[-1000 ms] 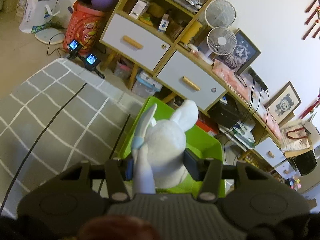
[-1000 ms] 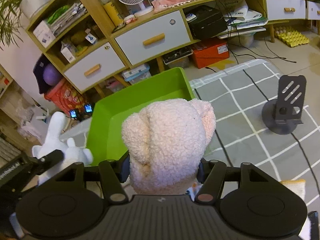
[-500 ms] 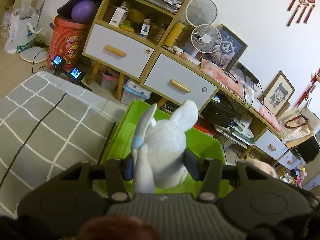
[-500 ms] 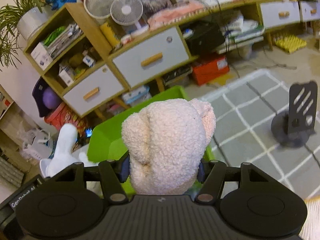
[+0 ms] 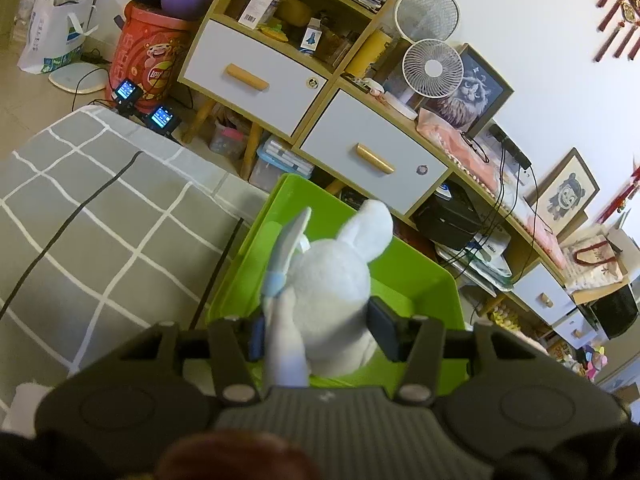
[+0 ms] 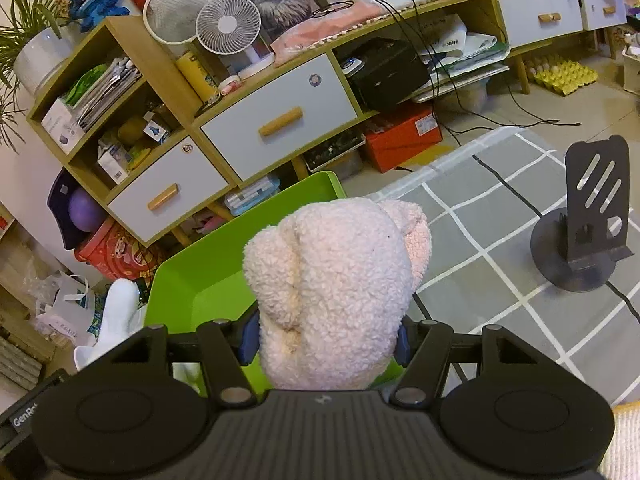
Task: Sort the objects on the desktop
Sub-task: 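Carry the white bunny into the green tray and open the left tool, then lower the pink fluffy ball into the green tray and open the right tool, then grasp a white knit glove with the left tool while the right tool grasps another glove, then carry both white gloves into the green tray and open both tools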
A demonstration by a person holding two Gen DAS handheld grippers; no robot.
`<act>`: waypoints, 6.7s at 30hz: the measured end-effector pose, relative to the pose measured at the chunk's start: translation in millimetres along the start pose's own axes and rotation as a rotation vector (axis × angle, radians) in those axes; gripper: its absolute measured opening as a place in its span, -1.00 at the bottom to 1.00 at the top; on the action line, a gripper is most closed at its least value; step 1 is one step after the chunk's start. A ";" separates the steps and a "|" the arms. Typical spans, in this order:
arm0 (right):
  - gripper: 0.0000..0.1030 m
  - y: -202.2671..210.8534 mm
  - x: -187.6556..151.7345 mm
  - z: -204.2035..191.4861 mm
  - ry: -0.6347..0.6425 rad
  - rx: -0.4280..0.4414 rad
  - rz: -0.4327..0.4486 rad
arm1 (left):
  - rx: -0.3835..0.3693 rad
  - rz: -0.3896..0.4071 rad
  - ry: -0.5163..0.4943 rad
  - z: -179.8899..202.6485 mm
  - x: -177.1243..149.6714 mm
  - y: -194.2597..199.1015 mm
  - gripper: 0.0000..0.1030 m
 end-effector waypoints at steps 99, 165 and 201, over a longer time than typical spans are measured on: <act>0.90 91.4 -96.9 53.9 0.097 -0.071 -0.428 | 0.246 -0.353 -0.072 -118.6 -48.7 87.8 0.99; 0.64 86.2 -115.1 60.7 0.192 -0.142 -0.419 | 0.193 -0.321 -0.023 -101.6 -40.1 68.3 0.46; 0.64 36.2 17.0 5.6 -0.077 -0.027 -0.210 | 0.095 -0.222 0.066 -9.4 46.0 8.4 0.46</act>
Point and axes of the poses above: each gripper's, at about its wrist camera, not at the fingertips, and y roughly against the way its jaws point, z to its right, x to its top, the point moved 7 cm from there along -y, roughly the way its jaws point, and after that the axes turned 2 degrees about x, right-handed, at the moved point
